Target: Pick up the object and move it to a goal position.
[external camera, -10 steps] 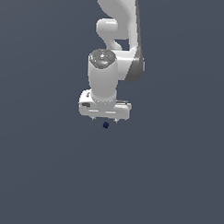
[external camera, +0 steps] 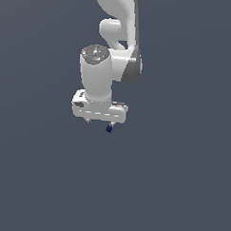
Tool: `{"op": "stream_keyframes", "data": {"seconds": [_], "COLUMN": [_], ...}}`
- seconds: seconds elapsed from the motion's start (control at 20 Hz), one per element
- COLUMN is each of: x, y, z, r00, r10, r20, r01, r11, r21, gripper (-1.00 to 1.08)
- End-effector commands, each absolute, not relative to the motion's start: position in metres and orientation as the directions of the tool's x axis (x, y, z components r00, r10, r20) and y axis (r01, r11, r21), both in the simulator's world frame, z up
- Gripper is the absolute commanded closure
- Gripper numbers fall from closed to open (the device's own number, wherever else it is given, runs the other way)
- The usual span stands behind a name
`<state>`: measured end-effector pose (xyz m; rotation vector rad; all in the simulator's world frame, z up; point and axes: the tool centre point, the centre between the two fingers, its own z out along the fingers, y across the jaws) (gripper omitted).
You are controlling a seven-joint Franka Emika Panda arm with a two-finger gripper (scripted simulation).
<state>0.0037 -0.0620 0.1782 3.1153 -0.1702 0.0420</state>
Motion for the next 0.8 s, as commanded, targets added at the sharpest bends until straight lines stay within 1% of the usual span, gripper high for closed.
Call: {"op": "stream_keyframes", "data": {"seconds": [0.0, 0.35, 0.75], "x": [0.005, 0.003, -0.004], "y": [-0.066, -0.065, -0.063], "z": [0.18, 0.176, 0.162], "r00": [0.993, 0.997, 0.999], "r10": [-0.115, -0.078, 0.046], "r20": [0.034, 0.03, 0.022], "r01": [-0.115, -0.078, 0.045], "r11": [-0.993, -0.997, -0.999], "r21": [0.023, 0.024, 0.03], "gripper": [-0.92, -0.92, -0.92]}}
